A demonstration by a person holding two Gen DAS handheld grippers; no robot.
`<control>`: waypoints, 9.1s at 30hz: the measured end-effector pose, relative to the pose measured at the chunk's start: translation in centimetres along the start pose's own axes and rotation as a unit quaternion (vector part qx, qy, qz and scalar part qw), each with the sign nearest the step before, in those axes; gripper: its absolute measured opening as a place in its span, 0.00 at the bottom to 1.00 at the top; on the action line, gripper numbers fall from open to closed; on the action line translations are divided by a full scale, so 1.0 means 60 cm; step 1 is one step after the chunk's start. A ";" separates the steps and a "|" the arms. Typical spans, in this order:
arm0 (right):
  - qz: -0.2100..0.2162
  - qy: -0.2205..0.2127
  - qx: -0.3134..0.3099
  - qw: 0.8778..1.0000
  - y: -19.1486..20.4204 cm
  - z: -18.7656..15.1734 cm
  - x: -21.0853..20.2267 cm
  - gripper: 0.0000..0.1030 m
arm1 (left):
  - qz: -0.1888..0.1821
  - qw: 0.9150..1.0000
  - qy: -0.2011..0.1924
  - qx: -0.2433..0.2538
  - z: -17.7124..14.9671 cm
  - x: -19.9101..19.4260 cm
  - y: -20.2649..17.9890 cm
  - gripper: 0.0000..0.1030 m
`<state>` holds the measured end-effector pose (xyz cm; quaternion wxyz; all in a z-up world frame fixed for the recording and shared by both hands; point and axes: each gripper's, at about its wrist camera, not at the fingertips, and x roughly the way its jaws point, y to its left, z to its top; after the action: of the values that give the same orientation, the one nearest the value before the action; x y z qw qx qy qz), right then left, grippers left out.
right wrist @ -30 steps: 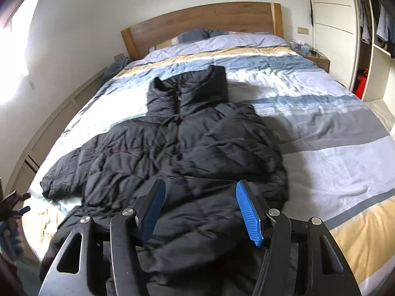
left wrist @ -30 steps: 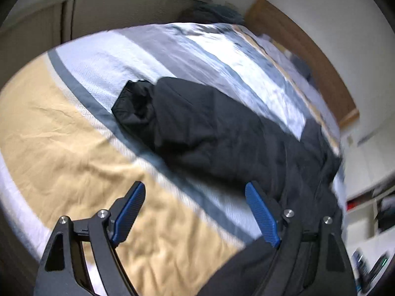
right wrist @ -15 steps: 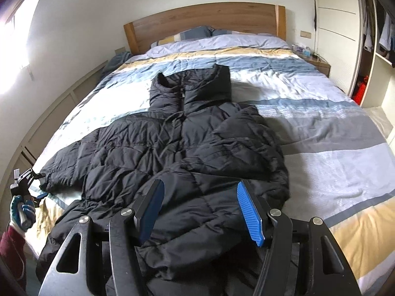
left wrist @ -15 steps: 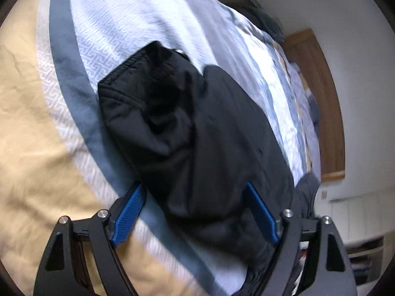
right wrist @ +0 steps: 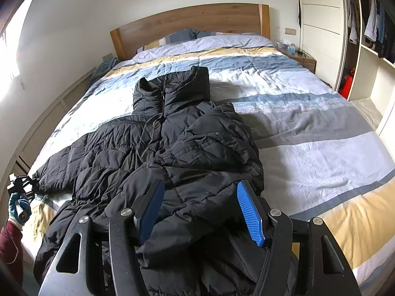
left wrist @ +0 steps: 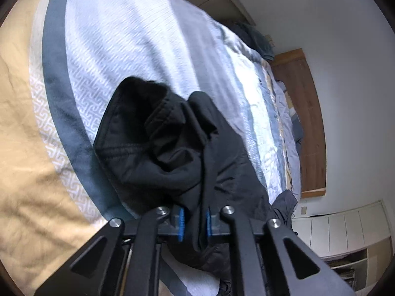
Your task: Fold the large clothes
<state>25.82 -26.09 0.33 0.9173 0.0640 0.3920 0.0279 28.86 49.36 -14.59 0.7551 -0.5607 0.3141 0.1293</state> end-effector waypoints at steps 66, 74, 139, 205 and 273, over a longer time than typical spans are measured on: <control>0.010 -0.033 0.007 0.999 -0.122 -0.148 -0.163 0.61 | 0.034 0.782 0.165 0.601 -0.737 -0.015 -0.288 0.13; 0.038 -0.010 -0.050 0.998 -0.030 -0.107 -0.107 0.61 | -0.013 0.775 0.188 0.603 -0.683 -0.071 -0.269 0.14; 0.114 0.086 -0.154 0.978 0.075 -0.138 0.051 0.64 | 0.069 0.820 0.053 0.566 -0.722 -0.071 -0.323 0.46; 0.062 -0.054 0.000 0.997 -0.158 -0.036 -0.092 0.85 | 0.148 0.767 -0.054 0.622 -0.724 -0.146 -0.440 0.55; 0.272 -0.007 -0.059 0.960 -0.002 0.361 0.352 0.15 | -0.014 0.901 0.152 0.407 -0.400 0.369 -0.619 0.09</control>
<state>56.08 -26.17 0.05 0.8801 0.1144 0.3509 0.2988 58.30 11.10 -4.04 0.8625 -0.2215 0.4422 -0.1070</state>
